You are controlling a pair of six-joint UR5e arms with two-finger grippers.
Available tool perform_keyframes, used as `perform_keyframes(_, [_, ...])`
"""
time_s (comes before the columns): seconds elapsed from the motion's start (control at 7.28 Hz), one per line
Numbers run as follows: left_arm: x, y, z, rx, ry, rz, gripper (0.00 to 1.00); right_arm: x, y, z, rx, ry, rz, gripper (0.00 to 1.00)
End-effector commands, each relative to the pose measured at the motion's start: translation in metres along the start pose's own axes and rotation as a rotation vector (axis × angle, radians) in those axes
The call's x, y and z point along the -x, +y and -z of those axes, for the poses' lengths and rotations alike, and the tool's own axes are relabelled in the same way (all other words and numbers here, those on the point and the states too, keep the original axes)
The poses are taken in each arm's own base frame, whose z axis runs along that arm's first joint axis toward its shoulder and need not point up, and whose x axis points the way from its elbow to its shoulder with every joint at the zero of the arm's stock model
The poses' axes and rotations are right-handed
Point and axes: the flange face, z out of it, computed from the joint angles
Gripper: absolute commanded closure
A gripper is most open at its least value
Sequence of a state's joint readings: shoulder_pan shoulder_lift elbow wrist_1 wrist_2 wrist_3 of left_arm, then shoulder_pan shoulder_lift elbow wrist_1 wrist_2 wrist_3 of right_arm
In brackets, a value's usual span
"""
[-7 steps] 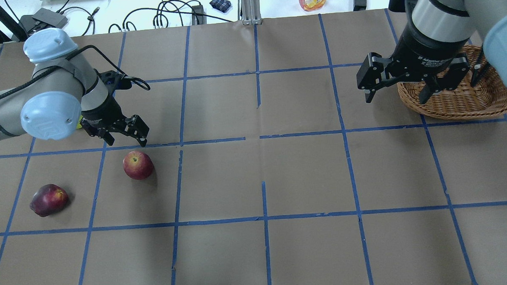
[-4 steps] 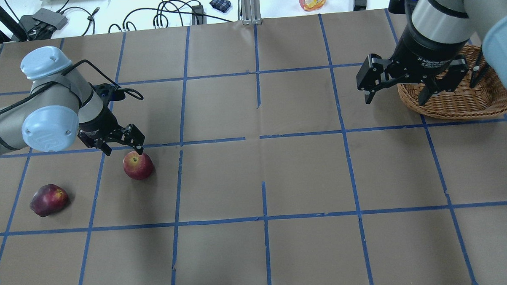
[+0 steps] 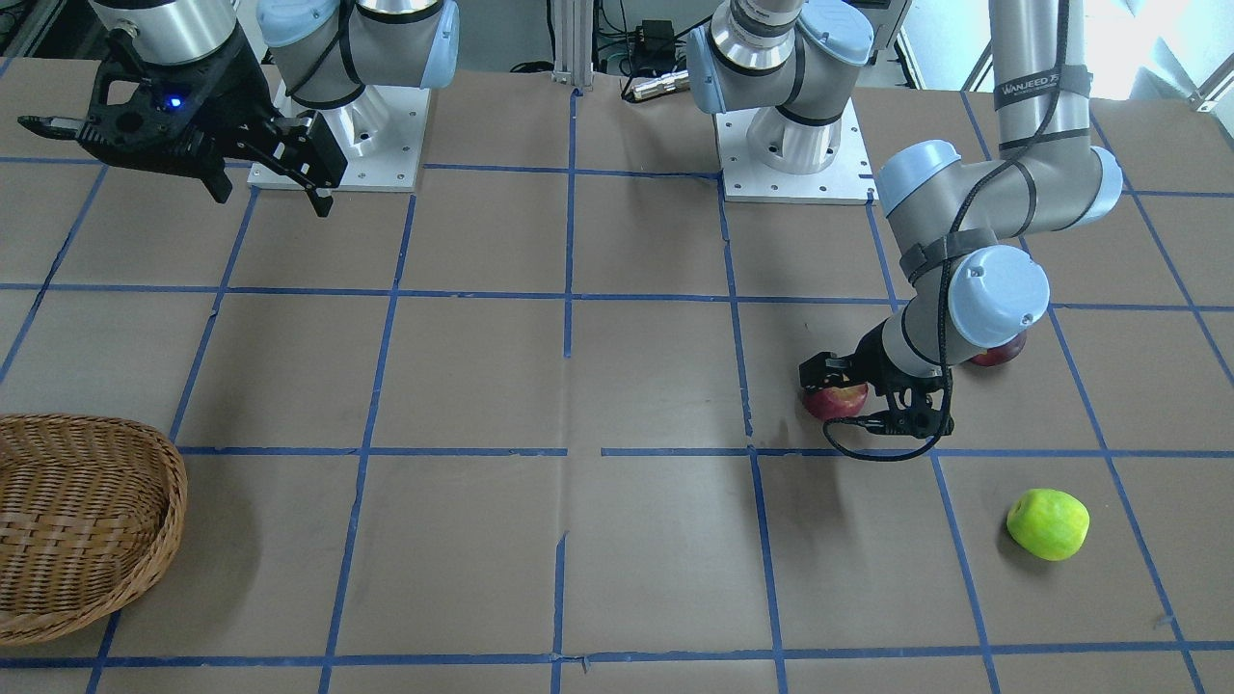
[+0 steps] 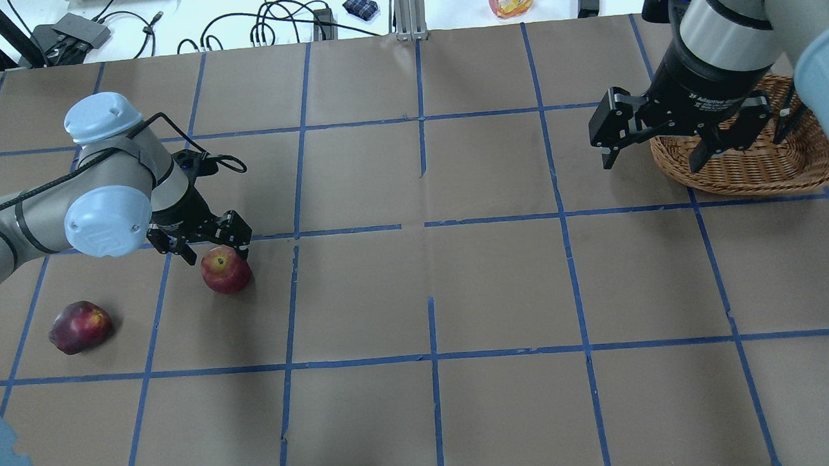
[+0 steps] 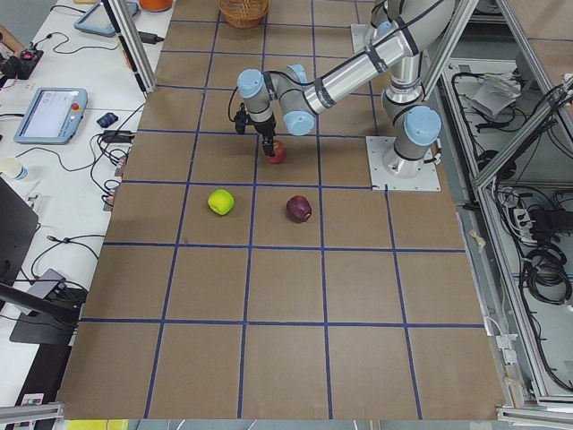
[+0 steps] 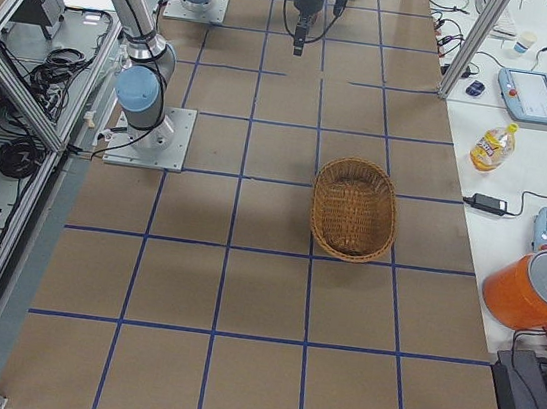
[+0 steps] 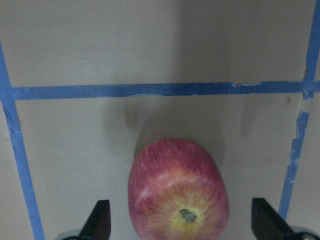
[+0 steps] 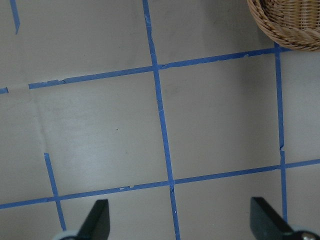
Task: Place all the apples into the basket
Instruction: 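Reach the left gripper down to the red apple and grasp it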
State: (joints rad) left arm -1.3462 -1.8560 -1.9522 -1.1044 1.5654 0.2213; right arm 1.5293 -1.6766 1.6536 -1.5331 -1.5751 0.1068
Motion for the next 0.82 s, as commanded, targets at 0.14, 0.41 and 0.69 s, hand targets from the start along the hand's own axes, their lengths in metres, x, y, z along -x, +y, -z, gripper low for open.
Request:
perform_keyframes(0.14, [0.001,0.001,-0.026,-0.002,-0.009,-0.002,0.1,-0.009,-0.003,0.0,0.005,-0.007,-0.02,0.0])
perform_keyframes(0.41, [0.003,-0.005,-0.011,-0.048,-0.027,0.008,1.0,-0.009,-0.003,0.0,0.003,-0.007,-0.02,0.0])
perform_keyframes(0.69, [-0.047,-0.017,0.027,-0.063,0.042,0.075,1.0,-0.009,-0.003,-0.001,0.01,-0.001,-0.02,0.0])
